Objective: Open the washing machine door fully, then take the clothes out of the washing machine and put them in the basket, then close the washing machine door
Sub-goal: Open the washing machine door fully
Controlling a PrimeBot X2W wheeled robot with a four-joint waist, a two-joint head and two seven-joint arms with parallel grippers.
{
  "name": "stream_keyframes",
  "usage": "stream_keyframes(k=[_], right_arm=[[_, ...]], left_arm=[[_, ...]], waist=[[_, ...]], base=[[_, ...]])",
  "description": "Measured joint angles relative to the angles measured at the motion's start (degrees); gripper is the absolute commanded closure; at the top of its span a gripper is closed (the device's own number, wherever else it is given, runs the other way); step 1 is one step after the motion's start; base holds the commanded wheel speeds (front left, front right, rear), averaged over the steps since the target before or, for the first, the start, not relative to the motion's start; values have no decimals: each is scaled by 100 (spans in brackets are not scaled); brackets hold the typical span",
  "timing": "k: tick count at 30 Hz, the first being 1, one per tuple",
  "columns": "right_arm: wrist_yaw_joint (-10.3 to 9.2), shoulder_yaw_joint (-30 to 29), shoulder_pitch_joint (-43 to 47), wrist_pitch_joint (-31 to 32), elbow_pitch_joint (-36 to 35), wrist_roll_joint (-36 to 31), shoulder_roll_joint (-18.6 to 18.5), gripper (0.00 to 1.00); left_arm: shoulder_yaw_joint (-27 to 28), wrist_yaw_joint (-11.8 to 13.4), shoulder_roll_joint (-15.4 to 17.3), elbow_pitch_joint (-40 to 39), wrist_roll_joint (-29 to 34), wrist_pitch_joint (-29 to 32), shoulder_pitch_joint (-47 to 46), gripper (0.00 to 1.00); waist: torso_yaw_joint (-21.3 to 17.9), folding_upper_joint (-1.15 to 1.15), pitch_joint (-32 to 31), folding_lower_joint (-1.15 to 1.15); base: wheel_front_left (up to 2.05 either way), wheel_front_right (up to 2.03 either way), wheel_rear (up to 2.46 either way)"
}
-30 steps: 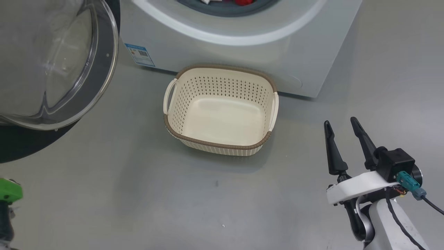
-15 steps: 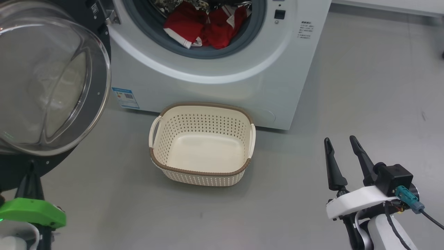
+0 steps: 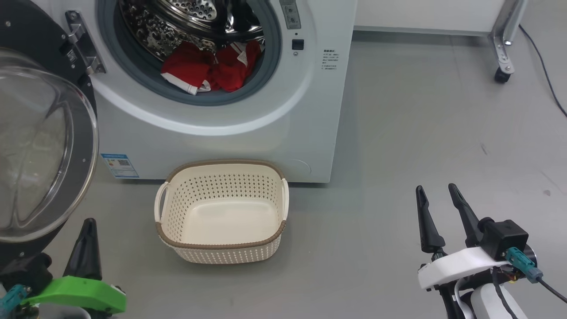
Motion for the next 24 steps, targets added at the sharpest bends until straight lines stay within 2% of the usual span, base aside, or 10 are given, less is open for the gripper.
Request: stream_keyframes(k=[6,7,8,9,10,24], right_arm=[[-1,-19,104,0,-30,-1,0,0],[0,-20,104,0,-45,-1,0,0],[0,-21,105,0,-65,-1,0,0],[0,-19,105,0,-83,-2,2,0],[0,-15,105,0,-101,-3,3,0],[-2,-15,157,0,-238,-10,33,0]], left_arm=[[-51,0,-82,-271,0,-63,175,100],[-49,-1,-79,-326,4,-73,192,75],[-59,0,-77,-378,29,-74,201,31],[-85,-1,-70,-425,76,-75,216,31],[-114,-1,-70,-466,132,-75,230,0],[-186,-1,-97,-890,232,-124,357,0]], waist=[[-241,0,-115,0],[-273,0,-125,0],[-302,0,-132,0],[-328,0,-136,0],[-351,0,-135,0],[-503,0,60,0]], base=[[0,0,0],[0,0,0],[0,0,0],[0,0,0],[0,0,0],[0,0,0]])
